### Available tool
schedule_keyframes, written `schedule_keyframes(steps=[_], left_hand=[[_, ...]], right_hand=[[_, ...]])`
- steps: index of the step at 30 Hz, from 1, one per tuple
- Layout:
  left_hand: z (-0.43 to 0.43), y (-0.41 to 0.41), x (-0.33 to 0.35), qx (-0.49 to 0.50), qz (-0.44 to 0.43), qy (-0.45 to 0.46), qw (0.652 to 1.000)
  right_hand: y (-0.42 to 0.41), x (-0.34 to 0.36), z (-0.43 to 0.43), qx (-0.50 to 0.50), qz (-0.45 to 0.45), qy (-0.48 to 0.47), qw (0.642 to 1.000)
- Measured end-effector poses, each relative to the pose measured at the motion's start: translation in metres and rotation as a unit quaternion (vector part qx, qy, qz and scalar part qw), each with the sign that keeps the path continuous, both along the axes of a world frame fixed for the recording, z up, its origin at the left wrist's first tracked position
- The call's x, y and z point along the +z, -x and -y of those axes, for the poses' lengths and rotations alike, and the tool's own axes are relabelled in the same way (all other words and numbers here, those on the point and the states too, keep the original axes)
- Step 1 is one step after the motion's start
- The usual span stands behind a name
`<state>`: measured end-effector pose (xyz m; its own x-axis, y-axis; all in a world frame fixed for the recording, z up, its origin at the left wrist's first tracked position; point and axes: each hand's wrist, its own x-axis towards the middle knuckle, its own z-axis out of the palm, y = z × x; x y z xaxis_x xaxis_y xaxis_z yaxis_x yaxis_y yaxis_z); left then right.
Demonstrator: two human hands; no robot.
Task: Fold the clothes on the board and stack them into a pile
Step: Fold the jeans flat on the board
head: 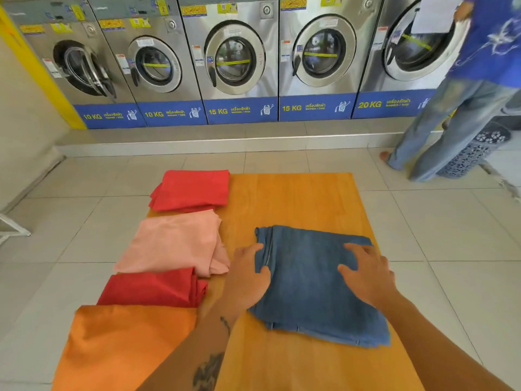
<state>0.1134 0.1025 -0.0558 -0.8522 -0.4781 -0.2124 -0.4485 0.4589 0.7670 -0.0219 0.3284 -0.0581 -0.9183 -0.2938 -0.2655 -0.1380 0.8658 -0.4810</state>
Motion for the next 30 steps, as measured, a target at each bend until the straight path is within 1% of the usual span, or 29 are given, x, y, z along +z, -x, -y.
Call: schedule_keyframes(steps=[2, 5, 8, 10, 12, 14, 16, 20, 24, 27, 30], left_hand=[[-0.008, 0.006, -0.009, -0.013, 0.022, -0.031, 0.999], [-0.015, 0.012, -0.021, -0.001, 0.055, -0.060, 0.997], [-0.018, 0.019, -0.031, 0.015, 0.073, -0.059, 0.995], [-0.018, 0.027, -0.034, 0.018, 0.061, -0.082, 0.995], [-0.015, 0.039, -0.032, 0.019, 0.040, -0.138, 0.989], [-0.007, 0.053, -0.027, 0.028, 0.023, -0.188, 0.982], [0.004, 0.070, -0.023, 0.039, 0.000, -0.203, 0.978], [0.034, 0.122, -0.015, 0.051, -0.059, -0.176, 0.981], [0.063, 0.180, -0.016, 0.061, -0.108, -0.137, 0.983], [0.077, 0.210, -0.033, 0.045, -0.087, -0.094, 0.991], [0.088, 0.221, -0.058, 0.038, -0.048, -0.072, 0.996]], right_hand=[[0.002, -0.007, -0.014, -0.034, 0.025, -0.021, 0.999], [-0.004, -0.021, -0.021, -0.060, 0.084, 0.018, 0.995], [-0.008, -0.029, -0.018, -0.075, 0.089, 0.062, 0.991], [-0.006, -0.031, -0.013, -0.082, 0.108, 0.105, 0.985], [0.001, -0.033, -0.007, -0.077, 0.120, 0.133, 0.981], [0.015, -0.033, 0.001, -0.082, 0.114, 0.150, 0.979], [0.036, -0.029, 0.014, -0.082, 0.095, 0.158, 0.979], [0.098, -0.019, 0.049, -0.072, 0.050, 0.180, 0.980], [0.166, -0.015, 0.083, -0.060, 0.019, 0.171, 0.983], [0.197, -0.028, 0.100, -0.041, -0.002, 0.137, 0.990], [0.211, -0.048, 0.104, -0.048, 0.015, 0.103, 0.993]])
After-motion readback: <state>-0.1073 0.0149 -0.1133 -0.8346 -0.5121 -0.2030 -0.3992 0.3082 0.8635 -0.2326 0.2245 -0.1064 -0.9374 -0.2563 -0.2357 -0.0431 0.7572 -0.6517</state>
